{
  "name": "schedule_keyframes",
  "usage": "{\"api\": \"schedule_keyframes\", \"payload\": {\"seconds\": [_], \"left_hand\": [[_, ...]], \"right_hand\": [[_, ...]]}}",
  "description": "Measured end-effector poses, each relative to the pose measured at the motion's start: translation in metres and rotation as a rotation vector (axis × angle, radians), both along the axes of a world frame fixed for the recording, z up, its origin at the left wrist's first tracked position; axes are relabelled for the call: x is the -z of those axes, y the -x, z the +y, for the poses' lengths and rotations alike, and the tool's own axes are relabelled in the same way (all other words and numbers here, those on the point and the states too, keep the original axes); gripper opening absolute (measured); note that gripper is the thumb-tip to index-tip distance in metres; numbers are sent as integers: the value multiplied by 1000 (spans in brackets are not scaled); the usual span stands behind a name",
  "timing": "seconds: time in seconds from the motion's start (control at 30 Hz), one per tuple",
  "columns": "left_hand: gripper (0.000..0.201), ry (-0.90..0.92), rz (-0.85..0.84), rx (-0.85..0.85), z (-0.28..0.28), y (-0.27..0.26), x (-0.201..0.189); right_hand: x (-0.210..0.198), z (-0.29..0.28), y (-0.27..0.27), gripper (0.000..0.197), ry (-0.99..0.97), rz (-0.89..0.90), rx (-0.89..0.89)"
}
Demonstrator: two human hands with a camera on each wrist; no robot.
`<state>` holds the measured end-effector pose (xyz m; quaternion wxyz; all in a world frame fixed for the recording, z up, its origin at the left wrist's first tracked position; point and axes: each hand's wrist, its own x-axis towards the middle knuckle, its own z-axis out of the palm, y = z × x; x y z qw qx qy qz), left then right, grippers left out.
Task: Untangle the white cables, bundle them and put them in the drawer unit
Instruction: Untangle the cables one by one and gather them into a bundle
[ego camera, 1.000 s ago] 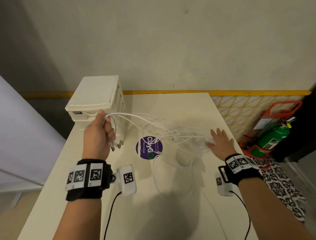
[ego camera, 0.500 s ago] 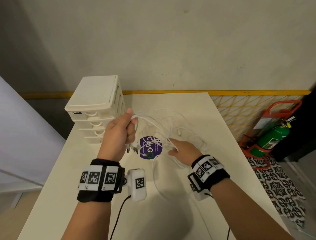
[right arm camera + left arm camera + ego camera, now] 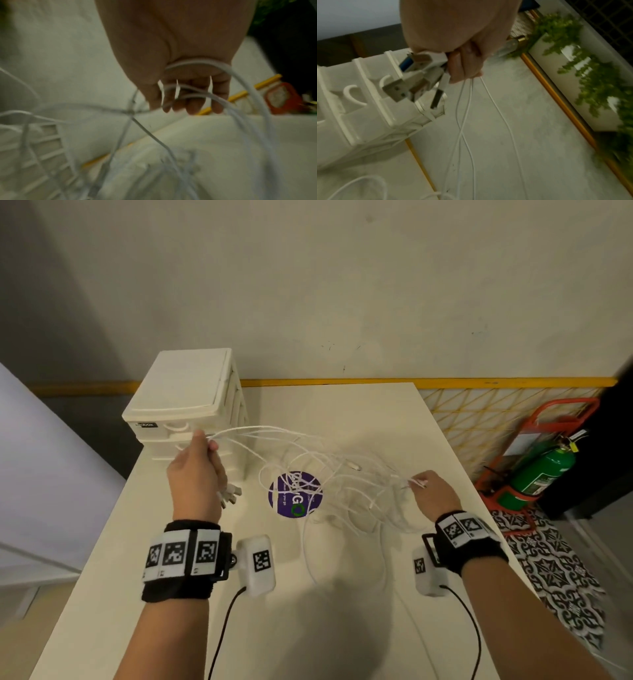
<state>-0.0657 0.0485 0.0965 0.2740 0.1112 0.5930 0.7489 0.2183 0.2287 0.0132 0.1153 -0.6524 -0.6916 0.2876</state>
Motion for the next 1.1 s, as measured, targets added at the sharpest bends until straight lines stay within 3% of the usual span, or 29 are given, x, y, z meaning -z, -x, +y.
{"api": "schedule_keyframes", "payload": {"seconds": [0.1,0.17,0.33,0.43,0.5,0.53,0.63,0.8,0.97,1.1], "left_hand": [[34,116,120,90,9,-16,3],[35,144,200,145,14,-27,5],[40,82,232,362,17,-47,-1],[40,86,264,437,17,-49,-4],[41,82,274,459,15,-48,-5],[42,73,270,472,13,-47,-5],[42,51,224,510,8,-46,-5],[44,-84,139,487,6,-45,-4],[40,-141,85,433,3,-25,-11],[41,-105,156,494,4,-35,-5]], "right_hand": [[-33,-7,18,67,-1,-171,-280],[-60,-16,36,79,-5,-184,-464],[-103,-49,88,61,-334,217,-663],[-99,-65,110,47,-173,472,-803],[-91,-75,117,36,-75,714,-754],[-89,-79,119,35,-48,747,-742],[-79,-80,120,40,-7,604,-774],[-57,-61,116,5,-60,438,-732],[-33,-44,95,9,-207,296,-688],[-54,-24,86,10,-391,198,-549]]}}
